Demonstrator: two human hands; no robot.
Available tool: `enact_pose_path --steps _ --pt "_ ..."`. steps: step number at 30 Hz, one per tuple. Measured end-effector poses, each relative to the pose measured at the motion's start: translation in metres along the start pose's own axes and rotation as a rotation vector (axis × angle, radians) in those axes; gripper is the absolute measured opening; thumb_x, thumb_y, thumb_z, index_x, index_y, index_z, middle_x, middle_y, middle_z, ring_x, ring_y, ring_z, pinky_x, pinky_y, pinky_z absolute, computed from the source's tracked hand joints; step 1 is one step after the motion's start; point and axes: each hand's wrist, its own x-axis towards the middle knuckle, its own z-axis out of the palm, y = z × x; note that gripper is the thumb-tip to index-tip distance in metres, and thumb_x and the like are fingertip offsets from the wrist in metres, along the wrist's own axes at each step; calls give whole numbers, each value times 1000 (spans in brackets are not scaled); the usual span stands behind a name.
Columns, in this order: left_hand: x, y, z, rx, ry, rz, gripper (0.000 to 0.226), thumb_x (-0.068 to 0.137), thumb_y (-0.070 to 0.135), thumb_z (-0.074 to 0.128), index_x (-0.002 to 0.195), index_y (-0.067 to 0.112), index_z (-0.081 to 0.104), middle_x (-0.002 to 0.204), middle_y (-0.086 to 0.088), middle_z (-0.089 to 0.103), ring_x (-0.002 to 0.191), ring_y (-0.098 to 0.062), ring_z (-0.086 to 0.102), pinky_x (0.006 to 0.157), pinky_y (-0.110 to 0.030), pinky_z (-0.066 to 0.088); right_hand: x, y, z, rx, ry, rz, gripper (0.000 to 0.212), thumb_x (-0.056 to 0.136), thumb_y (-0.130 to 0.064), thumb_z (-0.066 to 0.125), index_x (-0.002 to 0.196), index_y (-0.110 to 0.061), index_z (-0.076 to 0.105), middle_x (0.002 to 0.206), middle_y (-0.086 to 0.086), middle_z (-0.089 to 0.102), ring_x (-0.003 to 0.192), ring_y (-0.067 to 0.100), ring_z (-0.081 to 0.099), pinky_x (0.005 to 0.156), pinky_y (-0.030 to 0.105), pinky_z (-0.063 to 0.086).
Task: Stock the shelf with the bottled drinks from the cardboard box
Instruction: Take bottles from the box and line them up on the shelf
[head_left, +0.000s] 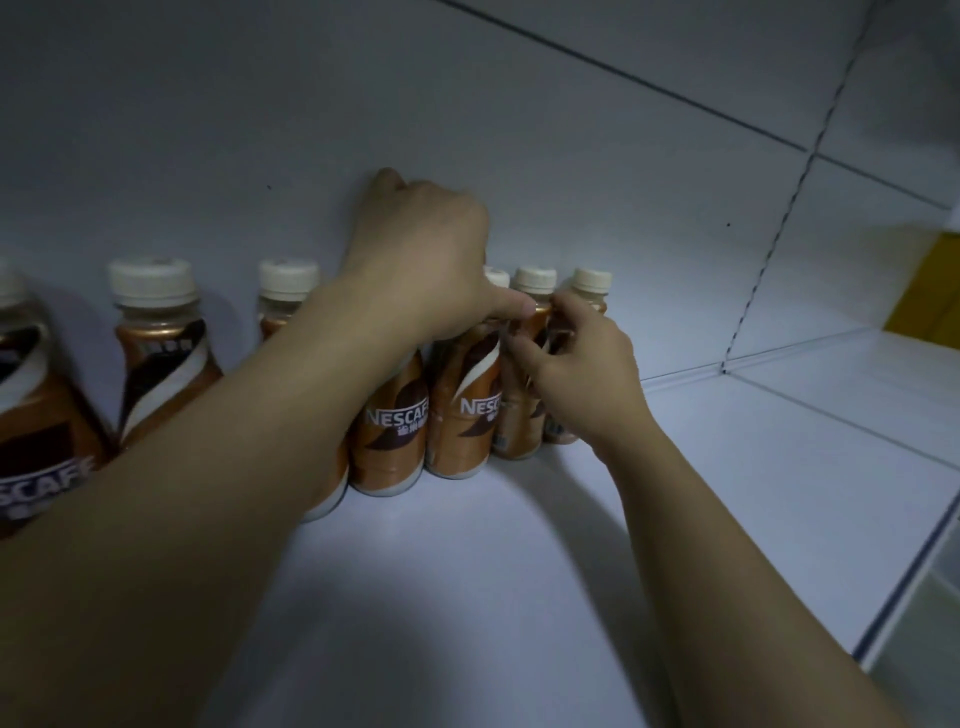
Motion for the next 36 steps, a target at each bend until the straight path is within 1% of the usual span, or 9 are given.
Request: enact_pose_path --steps 3,5,11,15,19,26,29,34,36 --pt "0 4 3 57 26 -38 57 67 76 58 80 20 61 80 -5 63 83 -27 55 84 -39 30 1 1 -3 22 -37 -9 40 85 -24 67 123 -26 58 106 -7 66 95 15 58 71 21 40" --pt "-1 4 2 58 -25 -16 54 71 73 57 89 22 63 86 -4 65 89 -27 56 87 -41 30 1 2 -6 41 -61 -20 41 85 -22 66 125 -26 57 104 -8 65 98 16 59 76 25 45" --pt "-2 -3 -8 -56 -119 -1 28 81 41 64 106 29 64 100 3 67 100 -24 56 93 -41 27 4 8 -14 -5 -142 -43 50 91 -20 57 138 -31 45 118 -3 64 105 19 58 80 27 42" --pt "-3 -1 -10 -12 -111 -28 29 83 43 64 109 29 65 101 1 68 101 -25 55 94 -43 26 6 7 -14 -35 -123 -45 45 92 -18 55 136 -27 50 118 1 65 106 22 59 86 33 48" --pt "-3 -1 -8 28 -85 -27 34 81 48 66 110 31 66 105 0 68 105 -26 54 95 -42 26 5 7 -14 21 -72 -8 50 88 -19 63 136 -27 51 120 -1 65 108 19 60 92 41 51" --pt "-4 -4 -10 -1 -103 -12 36 83 50 64 115 36 65 107 4 66 109 -25 51 92 -41 24 3 7 -10 76 38 23 45 77 -30 77 120 -24 64 104 -4 68 94 14 64 81 40 57" --pt "-5 -4 -11 -9 -116 -9 35 83 50 63 116 37 64 107 5 66 110 -24 49 92 -41 24 3 8 -8 100 51 34 39 76 -33 78 110 -30 59 95 -12 62 90 8 61 75 31 55" --pt "-5 -4 -11 -14 -132 -16 35 85 47 62 118 36 63 105 5 65 111 -25 48 93 -41 24 3 11 -8 111 9 17 30 80 -29 74 102 -35 54 91 -15 59 83 0 57 70 30 50" --pt "-6 -3 -10 -1 -125 -14 33 86 45 61 118 36 63 104 5 65 111 -25 47 94 -42 24 3 10 -8 126 1 28 29 81 -27 73 105 -33 57 90 -16 59 84 6 61 71 36 55"
